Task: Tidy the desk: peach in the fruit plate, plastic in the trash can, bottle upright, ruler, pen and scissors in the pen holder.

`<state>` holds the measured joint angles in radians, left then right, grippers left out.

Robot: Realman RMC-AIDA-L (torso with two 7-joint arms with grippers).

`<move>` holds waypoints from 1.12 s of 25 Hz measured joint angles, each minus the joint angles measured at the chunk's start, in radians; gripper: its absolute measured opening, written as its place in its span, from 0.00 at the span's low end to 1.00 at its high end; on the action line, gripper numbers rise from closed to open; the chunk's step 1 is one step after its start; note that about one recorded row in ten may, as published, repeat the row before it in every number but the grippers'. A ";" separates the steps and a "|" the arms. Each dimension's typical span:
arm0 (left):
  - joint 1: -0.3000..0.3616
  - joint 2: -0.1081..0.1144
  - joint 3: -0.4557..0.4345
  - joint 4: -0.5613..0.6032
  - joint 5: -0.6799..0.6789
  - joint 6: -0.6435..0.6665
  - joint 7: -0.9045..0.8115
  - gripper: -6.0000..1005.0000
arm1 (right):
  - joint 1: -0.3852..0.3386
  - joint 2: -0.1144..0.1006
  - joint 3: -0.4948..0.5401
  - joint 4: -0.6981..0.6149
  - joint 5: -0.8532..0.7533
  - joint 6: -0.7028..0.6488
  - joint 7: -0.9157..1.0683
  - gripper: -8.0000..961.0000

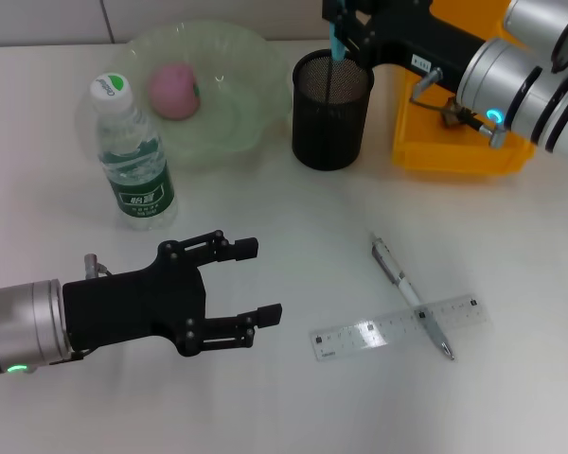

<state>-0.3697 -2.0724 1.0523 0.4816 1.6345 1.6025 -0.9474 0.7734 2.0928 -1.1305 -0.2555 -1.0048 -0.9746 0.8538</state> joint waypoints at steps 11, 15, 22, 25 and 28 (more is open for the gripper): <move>0.003 0.000 0.000 0.000 -0.008 0.007 0.000 0.80 | 0.005 0.000 0.000 0.023 0.001 0.012 -0.004 0.24; 0.003 0.000 -0.001 0.000 -0.010 0.007 0.000 0.80 | 0.005 0.000 0.000 0.027 0.001 0.011 -0.004 0.24; 0.012 0.002 -0.002 0.005 -0.027 0.012 0.000 0.80 | -0.014 0.000 0.000 0.024 0.002 -0.029 -0.003 0.39; 0.017 0.003 -0.002 0.008 -0.034 0.017 0.001 0.80 | -0.035 0.000 0.004 0.008 0.002 -0.058 0.003 0.43; 0.021 0.003 -0.002 0.010 -0.036 0.020 0.002 0.80 | -0.098 -0.001 0.011 -0.058 0.002 -0.120 0.047 0.47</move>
<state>-0.3490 -2.0692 1.0508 0.4920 1.5984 1.6228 -0.9458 0.6751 2.0918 -1.1190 -0.3137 -1.0024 -1.0945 0.9004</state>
